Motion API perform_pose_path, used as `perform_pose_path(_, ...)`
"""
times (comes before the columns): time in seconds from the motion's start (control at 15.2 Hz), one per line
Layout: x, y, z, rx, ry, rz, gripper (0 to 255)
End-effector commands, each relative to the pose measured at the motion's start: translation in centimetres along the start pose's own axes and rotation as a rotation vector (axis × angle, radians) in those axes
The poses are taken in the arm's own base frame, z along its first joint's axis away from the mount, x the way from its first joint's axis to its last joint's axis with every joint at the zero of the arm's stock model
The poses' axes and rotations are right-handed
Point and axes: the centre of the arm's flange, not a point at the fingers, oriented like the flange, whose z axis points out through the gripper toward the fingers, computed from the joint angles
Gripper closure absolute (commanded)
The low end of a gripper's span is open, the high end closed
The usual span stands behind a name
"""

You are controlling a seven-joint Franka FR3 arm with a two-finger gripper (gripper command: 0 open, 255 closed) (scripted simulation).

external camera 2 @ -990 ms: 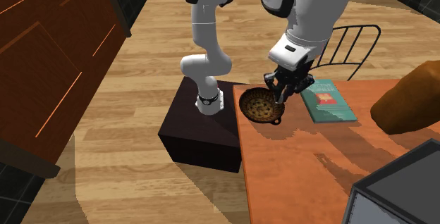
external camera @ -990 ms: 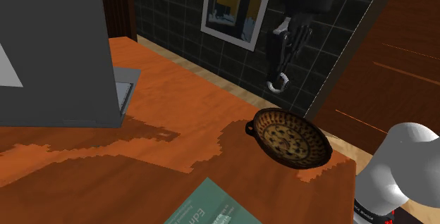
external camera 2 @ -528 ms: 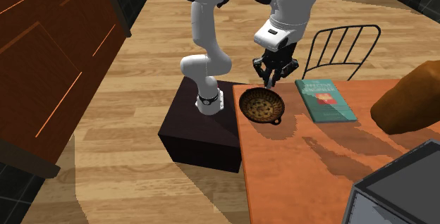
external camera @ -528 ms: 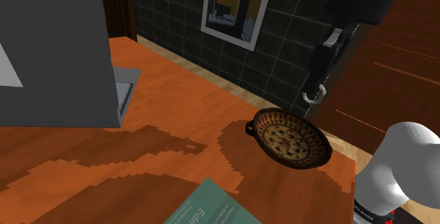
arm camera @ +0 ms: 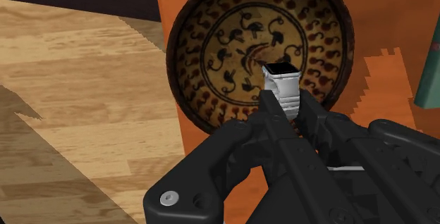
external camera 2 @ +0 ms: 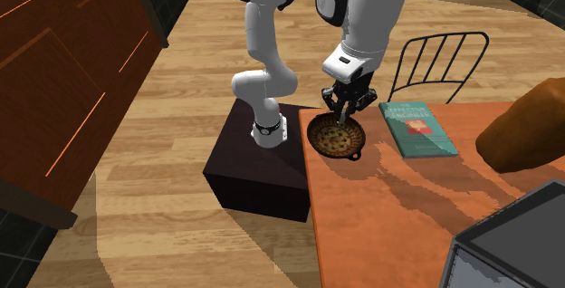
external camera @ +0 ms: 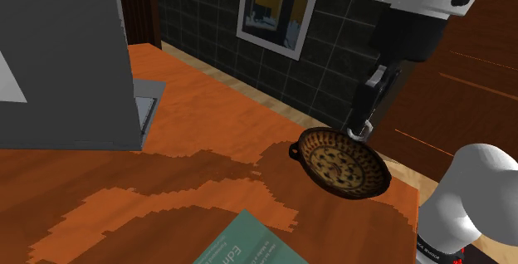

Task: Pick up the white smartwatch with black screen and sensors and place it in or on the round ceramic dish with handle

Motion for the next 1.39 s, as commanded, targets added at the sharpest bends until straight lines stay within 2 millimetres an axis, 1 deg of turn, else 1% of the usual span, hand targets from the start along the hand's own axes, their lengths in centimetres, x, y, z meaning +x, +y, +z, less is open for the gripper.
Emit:
perform_pose_path(0.0, -0.1, -0.1, 1.2, 0.0, 0.0, 0.0, 255)
perform_pose_path(0.26, -0.1, -0.1, 3.3, 0.0, 0.0, 0.0, 255)
perform_pose_path(0.33, -0.1, -0.1, 4.1, 0.0, 0.0, 0.0, 255)
perform_pose_path(0.86, -0.1, -0.1, 4.1, 0.0, 0.0, 0.0, 255)
perform_pose_path(0.92, -0.1, -0.1, 4.1, 0.0, 0.0, 0.0, 0)
perform_pose_path(1.25, -0.1, -0.1, 4.1, 0.0, 0.0, 0.0, 0)
perform_pose_path(1.32, -0.1, -0.1, 2.8, 0.0, 0.0, 0.0, 0)
